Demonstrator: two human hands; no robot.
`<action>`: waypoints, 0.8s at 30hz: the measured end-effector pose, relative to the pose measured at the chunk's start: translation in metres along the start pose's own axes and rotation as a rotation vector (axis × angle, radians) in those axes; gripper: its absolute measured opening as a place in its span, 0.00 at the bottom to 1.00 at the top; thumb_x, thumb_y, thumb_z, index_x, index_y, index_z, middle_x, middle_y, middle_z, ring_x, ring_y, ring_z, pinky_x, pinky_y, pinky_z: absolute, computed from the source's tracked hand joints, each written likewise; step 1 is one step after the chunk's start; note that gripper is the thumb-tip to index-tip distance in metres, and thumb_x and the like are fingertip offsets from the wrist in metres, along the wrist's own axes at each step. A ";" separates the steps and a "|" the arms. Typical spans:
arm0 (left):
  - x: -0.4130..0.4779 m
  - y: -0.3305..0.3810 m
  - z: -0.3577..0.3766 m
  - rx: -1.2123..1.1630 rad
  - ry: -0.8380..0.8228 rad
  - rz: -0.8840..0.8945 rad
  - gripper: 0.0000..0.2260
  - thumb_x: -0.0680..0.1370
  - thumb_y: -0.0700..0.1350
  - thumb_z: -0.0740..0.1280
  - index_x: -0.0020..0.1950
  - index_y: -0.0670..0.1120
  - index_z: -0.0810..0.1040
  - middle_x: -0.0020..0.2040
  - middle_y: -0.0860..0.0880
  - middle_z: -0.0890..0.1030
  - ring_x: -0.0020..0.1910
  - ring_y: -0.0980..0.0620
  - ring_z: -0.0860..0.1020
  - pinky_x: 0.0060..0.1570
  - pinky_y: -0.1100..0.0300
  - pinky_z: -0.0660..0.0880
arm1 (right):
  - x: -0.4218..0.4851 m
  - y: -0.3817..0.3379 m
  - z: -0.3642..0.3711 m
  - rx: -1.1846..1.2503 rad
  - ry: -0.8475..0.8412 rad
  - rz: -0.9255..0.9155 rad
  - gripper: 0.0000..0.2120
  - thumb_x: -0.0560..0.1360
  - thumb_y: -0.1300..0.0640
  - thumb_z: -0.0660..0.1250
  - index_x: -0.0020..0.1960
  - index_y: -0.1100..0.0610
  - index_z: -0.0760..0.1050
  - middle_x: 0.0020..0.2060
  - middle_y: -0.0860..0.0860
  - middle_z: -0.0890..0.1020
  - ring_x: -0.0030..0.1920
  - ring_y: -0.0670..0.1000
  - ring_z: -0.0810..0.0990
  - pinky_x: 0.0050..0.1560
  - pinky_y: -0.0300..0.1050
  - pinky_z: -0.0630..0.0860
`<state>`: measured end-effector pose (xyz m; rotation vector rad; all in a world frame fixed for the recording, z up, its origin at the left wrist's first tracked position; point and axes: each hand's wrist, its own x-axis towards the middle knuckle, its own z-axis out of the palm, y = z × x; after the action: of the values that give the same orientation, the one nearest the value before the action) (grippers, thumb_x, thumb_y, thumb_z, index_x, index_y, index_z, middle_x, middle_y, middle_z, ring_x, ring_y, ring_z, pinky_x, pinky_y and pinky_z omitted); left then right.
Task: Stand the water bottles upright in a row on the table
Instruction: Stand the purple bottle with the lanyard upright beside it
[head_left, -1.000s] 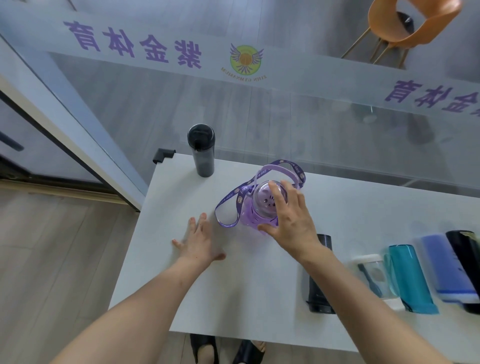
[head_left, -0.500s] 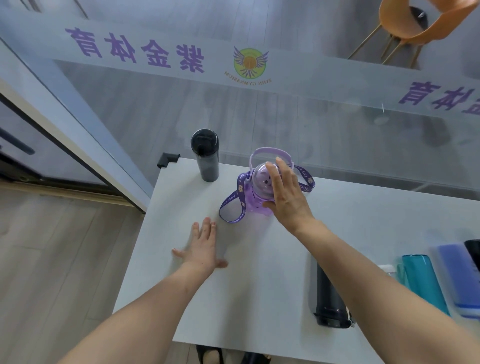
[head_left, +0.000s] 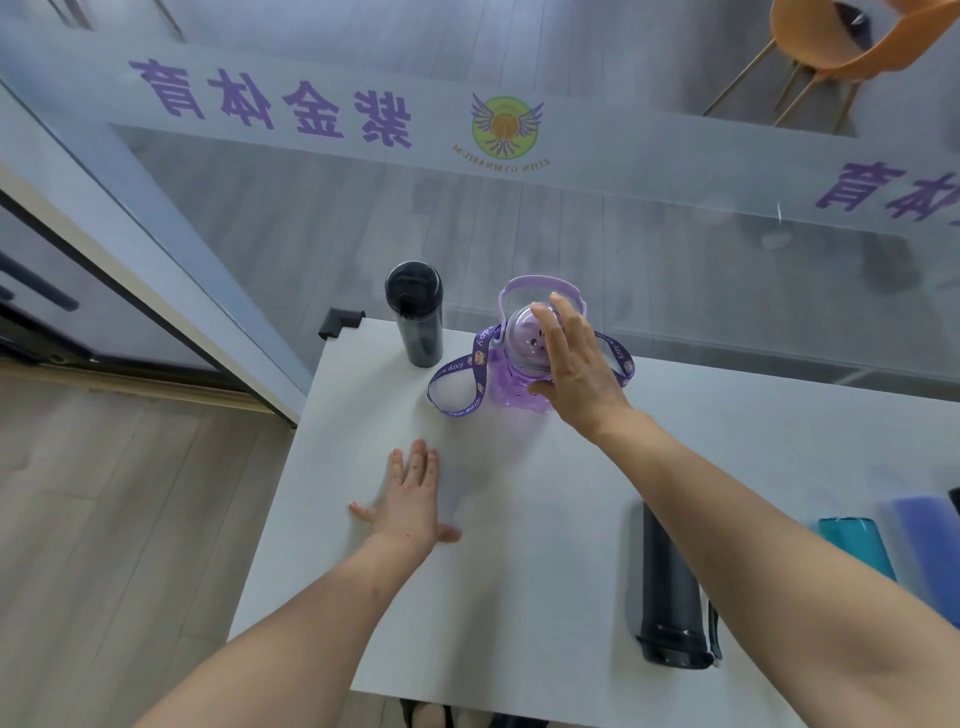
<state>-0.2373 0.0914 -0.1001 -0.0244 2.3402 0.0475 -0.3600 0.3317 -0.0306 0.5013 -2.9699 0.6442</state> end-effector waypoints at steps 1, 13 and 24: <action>0.000 0.000 0.001 -0.004 0.000 0.001 0.57 0.71 0.69 0.71 0.83 0.52 0.34 0.82 0.55 0.32 0.82 0.46 0.35 0.62 0.21 0.65 | 0.000 0.000 0.000 -0.001 -0.003 0.000 0.51 0.66 0.64 0.82 0.81 0.55 0.56 0.80 0.57 0.56 0.76 0.63 0.61 0.68 0.58 0.73; 0.001 -0.001 0.001 -0.017 -0.001 -0.003 0.57 0.72 0.69 0.71 0.83 0.53 0.34 0.82 0.56 0.31 0.81 0.47 0.34 0.62 0.20 0.65 | -0.001 -0.002 0.001 0.015 0.003 0.008 0.51 0.66 0.64 0.82 0.81 0.56 0.57 0.80 0.57 0.56 0.76 0.63 0.61 0.69 0.59 0.72; 0.000 0.000 0.000 -0.043 0.010 0.004 0.56 0.72 0.67 0.72 0.83 0.53 0.35 0.82 0.57 0.31 0.81 0.48 0.34 0.62 0.20 0.64 | -0.001 -0.004 -0.003 0.021 -0.009 0.014 0.51 0.66 0.63 0.83 0.80 0.55 0.58 0.79 0.57 0.57 0.75 0.64 0.62 0.69 0.60 0.73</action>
<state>-0.2369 0.0914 -0.1003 -0.0416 2.3489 0.1003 -0.3574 0.3299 -0.0262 0.4867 -2.9809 0.6762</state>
